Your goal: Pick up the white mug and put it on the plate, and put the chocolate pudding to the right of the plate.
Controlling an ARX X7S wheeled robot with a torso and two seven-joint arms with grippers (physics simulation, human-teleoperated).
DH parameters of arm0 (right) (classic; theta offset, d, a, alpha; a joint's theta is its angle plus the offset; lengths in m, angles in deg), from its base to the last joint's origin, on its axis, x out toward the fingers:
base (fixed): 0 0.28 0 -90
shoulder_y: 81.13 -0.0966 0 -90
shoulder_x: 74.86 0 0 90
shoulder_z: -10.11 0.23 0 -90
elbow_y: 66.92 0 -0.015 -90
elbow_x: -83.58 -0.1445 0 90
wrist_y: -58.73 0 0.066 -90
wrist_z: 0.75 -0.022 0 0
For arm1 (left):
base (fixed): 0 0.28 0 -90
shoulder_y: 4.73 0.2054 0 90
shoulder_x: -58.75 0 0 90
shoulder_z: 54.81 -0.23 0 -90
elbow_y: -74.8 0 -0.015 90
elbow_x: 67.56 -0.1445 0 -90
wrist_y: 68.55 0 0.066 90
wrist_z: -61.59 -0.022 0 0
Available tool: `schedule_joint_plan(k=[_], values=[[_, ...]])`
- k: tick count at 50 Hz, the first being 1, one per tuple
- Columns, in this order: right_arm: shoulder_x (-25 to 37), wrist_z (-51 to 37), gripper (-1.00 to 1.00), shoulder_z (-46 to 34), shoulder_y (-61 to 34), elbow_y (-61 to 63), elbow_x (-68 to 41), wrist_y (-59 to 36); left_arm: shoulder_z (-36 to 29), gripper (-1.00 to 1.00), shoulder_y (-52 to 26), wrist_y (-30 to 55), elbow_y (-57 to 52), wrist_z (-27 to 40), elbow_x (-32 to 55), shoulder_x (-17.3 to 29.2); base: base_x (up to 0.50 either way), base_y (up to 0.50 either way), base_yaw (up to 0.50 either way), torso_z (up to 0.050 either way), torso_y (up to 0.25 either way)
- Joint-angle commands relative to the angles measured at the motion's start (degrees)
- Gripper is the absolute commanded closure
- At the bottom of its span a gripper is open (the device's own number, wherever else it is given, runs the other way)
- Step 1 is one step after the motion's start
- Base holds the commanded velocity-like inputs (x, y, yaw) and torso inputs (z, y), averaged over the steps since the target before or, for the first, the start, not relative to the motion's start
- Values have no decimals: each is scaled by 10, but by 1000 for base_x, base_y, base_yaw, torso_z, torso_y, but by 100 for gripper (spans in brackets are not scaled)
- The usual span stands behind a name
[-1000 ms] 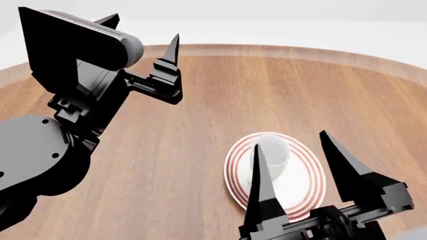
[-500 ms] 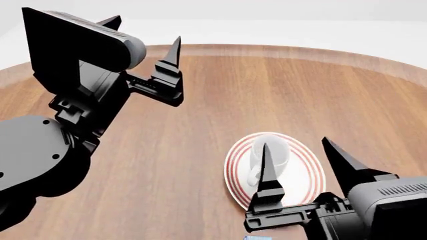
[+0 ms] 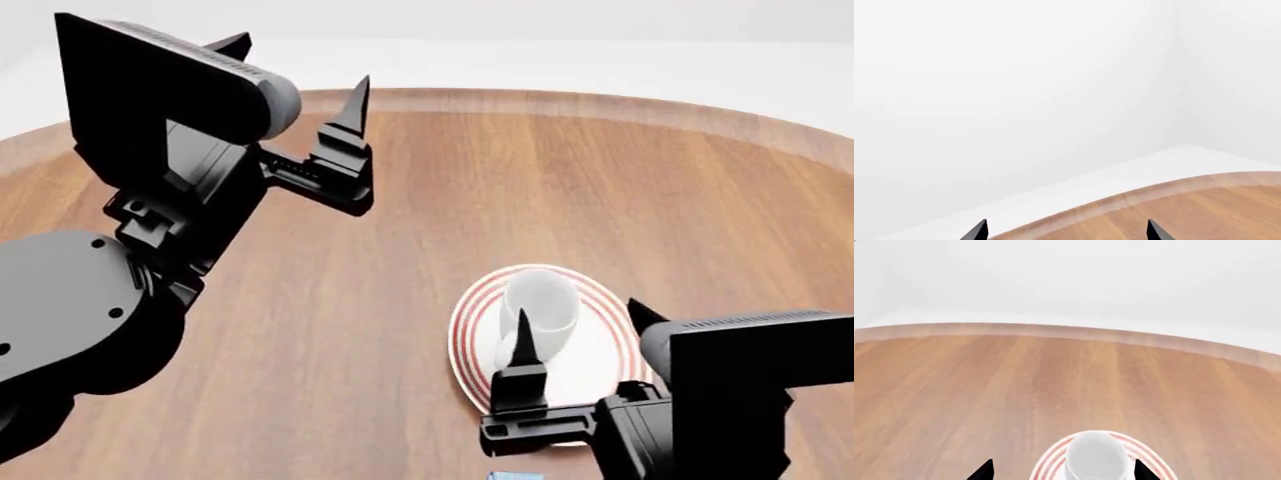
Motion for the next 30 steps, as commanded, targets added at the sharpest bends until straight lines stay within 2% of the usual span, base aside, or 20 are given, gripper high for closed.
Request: schedule_joint_plan(k=[1,30], values=[[4,-1,-100,73,40,0,-87,-36,3,-100,-2,3,-1,1,7,-2,0,0,0,0,0],[-20,-1,-100,32,154,0,-82,-28,11,-100,-6,7,-9,11,20,0,0,0,0,0,0]])
